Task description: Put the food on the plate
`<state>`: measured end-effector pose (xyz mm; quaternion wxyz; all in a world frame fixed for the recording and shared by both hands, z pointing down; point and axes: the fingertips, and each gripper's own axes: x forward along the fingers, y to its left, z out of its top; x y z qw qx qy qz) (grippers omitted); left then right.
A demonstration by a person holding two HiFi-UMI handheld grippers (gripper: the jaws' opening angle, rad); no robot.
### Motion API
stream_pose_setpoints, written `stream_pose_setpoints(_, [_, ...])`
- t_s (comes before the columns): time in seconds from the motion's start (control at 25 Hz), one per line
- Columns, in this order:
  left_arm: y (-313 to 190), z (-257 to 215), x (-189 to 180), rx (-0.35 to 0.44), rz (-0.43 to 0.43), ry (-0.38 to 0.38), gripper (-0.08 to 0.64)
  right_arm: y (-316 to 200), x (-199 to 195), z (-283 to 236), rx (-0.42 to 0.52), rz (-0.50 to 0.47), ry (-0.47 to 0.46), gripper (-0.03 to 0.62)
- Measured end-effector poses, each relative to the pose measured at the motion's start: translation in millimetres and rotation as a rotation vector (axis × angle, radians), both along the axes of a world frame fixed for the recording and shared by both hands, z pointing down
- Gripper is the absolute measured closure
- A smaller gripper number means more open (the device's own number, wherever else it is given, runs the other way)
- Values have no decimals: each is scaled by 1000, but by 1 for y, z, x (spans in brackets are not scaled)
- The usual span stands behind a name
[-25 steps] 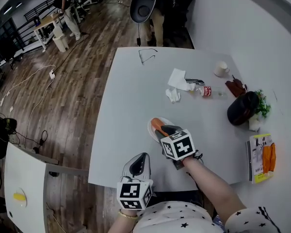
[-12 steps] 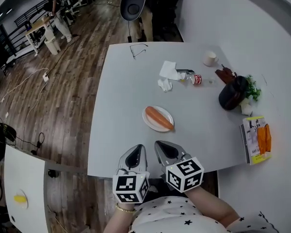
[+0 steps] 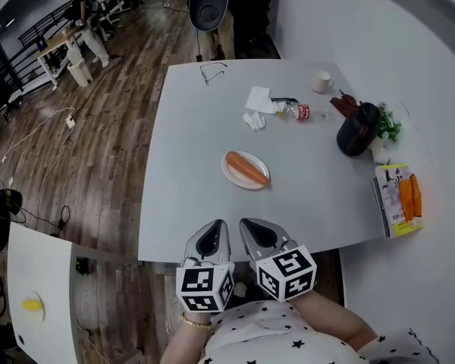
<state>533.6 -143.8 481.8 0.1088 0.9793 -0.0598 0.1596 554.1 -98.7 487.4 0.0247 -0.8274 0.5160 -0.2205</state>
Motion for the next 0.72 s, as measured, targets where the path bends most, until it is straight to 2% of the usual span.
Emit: stream_pose_setpoints(0.72, [-3, -9, -25, 5, -53, 15, 552, -6, -17, -16, 20, -30, 27, 594])
